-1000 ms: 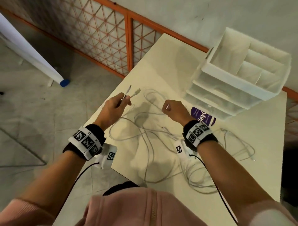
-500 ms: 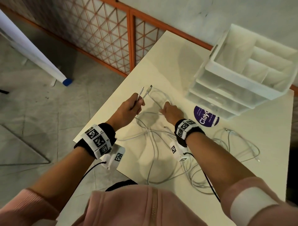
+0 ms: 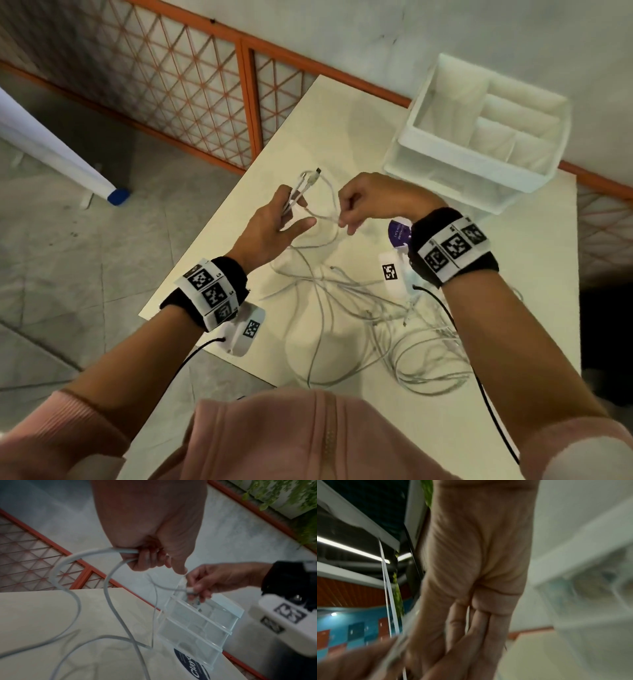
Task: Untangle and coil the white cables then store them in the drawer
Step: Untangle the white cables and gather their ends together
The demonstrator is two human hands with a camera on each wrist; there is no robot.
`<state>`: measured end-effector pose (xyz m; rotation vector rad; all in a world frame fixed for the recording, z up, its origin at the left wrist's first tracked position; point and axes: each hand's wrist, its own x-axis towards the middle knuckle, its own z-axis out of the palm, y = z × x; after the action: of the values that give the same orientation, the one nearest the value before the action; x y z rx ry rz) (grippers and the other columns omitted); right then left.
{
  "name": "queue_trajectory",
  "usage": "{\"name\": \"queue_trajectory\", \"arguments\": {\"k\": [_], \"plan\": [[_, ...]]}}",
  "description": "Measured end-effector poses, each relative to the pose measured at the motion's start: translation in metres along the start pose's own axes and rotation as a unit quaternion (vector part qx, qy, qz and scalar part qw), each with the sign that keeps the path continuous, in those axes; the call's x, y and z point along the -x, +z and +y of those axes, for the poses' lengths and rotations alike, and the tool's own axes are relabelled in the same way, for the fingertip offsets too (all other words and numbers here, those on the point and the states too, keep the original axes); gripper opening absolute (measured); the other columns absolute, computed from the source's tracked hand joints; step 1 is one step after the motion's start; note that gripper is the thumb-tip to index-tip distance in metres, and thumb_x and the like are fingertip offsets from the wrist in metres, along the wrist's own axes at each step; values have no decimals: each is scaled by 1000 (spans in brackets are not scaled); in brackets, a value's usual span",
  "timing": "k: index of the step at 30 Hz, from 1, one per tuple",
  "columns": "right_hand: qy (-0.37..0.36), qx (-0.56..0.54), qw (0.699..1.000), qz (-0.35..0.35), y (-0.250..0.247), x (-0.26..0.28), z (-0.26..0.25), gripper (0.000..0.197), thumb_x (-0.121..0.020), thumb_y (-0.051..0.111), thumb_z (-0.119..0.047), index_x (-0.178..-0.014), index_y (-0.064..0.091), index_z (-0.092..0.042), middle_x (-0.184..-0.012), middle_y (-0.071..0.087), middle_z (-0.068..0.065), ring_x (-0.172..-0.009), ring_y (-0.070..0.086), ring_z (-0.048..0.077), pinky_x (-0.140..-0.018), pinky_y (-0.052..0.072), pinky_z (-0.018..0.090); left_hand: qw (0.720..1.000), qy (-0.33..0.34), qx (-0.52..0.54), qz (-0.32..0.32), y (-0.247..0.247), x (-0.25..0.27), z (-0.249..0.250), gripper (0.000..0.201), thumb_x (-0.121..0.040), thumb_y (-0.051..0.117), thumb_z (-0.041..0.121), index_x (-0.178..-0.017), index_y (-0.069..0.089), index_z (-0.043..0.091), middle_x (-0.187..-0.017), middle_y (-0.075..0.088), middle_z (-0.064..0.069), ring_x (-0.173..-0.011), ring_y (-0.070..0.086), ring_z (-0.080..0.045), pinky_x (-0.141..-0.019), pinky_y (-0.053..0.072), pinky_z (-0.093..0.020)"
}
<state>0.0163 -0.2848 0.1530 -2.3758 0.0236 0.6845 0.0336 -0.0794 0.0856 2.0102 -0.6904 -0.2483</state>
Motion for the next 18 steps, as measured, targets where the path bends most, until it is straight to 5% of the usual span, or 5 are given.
{"name": "queue_trajectory", "arguments": {"k": [4,7,10,14,18], "plan": [[-36,-7,999,-12,-30,41,-25,11,-82,67,-13,-71,64,-10,-88,74,16,-74,71,14,-74,53,19,999,36,30,-11,12,-8,27,14,-87,64,29,-90,52,21,-60,28,0,-55,25,-11,-52,22,-21],[-38,1,996,79,-39,56,-23,13,-85,66,-18,-84,71,-5,-81,74,11,-75,69,16,-78,54,29,998,26,54,-24,21,-10,39,23,-94,53,29,-80,57,11,-59,37,7,-55,28,-9,-52,25,-22],[-50,-12,984,173,-39,67,-11,16,-86,66,-23,-88,72,-8,-90,68,10,-78,65,16,-75,56,31,993,34,105,-30,25,-11,49,27,-96,46,33,-89,65,15,-65,33,-12,-60,28,-18,-55,24,-26],[-67,-179,955,226,-28,78,2,14,-88,65,-15,-89,67,-1,-107,66,11,-91,70,19,-83,59,32,987,47,149,-29,30,-13,61,29,-97,42,36,-90,64,19,-70,32,-14,-66,27,-25,-60,23,-28],[-101,-278,921,254,-17,83,8,14,-87,62,-3,-88,63,11,-97,70,17,-87,70,20,-82,58,27,989,37,130,-53,38,-12,67,27,-98,40,34,-91,66,25,-70,31,-6,-64,30,-14,-63,29,-23]]}}
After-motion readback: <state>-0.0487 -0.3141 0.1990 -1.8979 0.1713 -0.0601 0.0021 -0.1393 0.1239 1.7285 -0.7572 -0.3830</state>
